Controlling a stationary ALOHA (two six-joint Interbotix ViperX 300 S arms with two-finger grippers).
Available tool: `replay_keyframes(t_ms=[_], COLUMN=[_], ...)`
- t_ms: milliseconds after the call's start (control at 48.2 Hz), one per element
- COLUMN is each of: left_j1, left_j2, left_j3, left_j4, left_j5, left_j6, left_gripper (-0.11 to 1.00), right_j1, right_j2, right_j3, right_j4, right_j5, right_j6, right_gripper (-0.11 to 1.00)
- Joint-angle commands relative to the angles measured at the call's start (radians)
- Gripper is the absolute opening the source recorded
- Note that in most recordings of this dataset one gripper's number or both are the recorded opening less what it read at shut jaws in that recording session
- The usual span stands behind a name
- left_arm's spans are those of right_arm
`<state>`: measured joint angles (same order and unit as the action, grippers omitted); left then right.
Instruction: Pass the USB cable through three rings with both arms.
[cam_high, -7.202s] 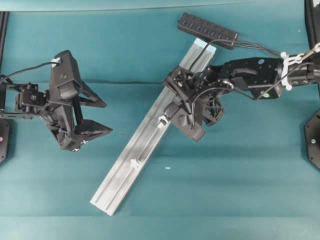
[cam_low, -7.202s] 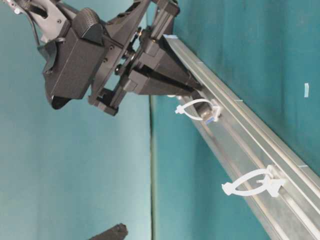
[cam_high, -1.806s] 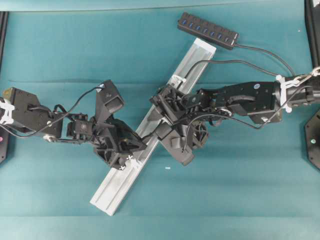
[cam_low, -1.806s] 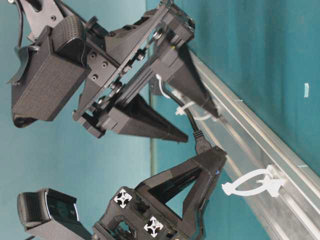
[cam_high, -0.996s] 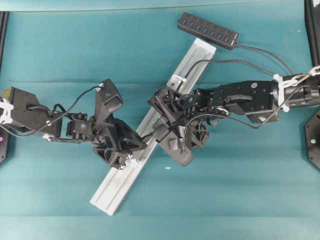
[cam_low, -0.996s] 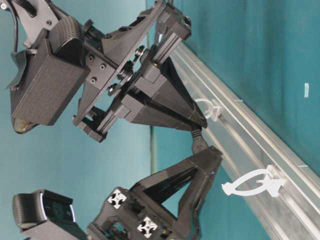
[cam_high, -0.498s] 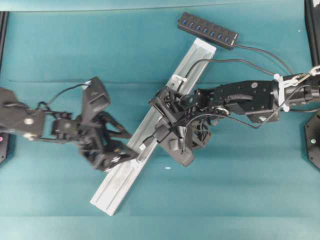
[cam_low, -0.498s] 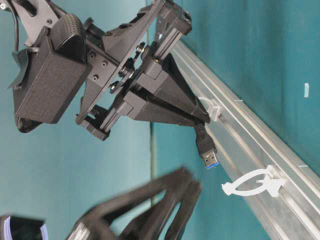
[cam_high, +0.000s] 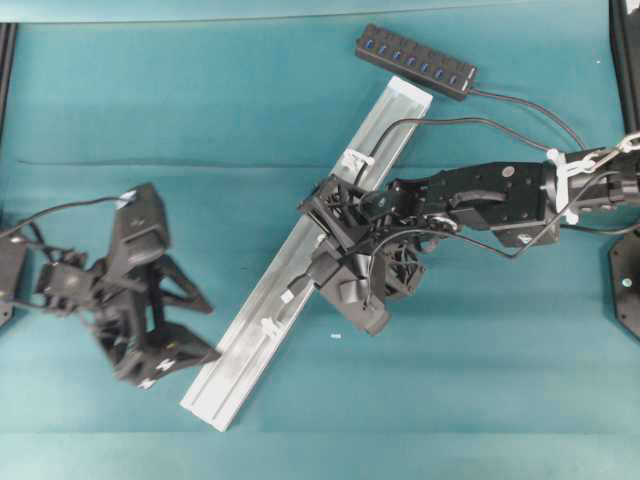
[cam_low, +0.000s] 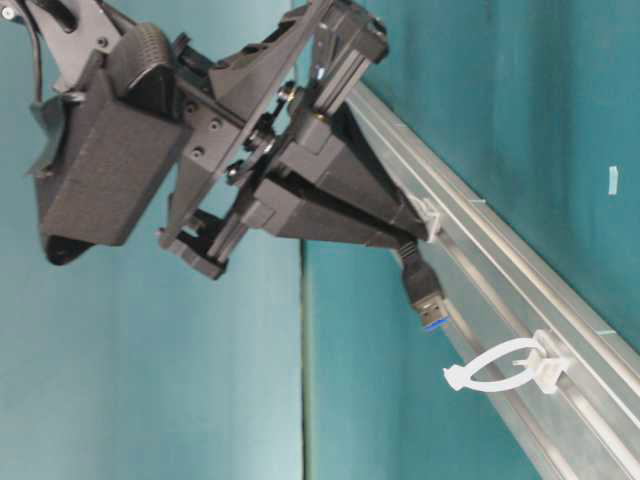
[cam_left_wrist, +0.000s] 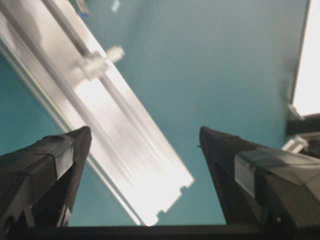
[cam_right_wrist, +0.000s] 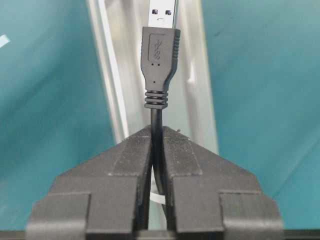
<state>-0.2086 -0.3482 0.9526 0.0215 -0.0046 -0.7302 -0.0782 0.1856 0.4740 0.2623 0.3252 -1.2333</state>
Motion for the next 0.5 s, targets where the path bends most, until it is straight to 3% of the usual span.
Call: replay_keyframes(t_ms=[0, 477], left_j1=[-0.014, -0.106], left_j2=[-0.020, -0.031], left_j3=[-0.002, 0.011], left_j4=[0.005, 0.005], left_j5=[-0.003, 0.060], left_j6=[-0.017, -0.032], left_gripper=[0.93, 0.92], right_j1=[0.014, 0.034], right_j2=[0.014, 0.034], right_j3=[-0.008, -0.034], right_j4=[-0.003, -0.003], right_j5=[0.003, 0.003], right_j6=[0.003, 0.005], right_gripper=[0.06, 0.06])
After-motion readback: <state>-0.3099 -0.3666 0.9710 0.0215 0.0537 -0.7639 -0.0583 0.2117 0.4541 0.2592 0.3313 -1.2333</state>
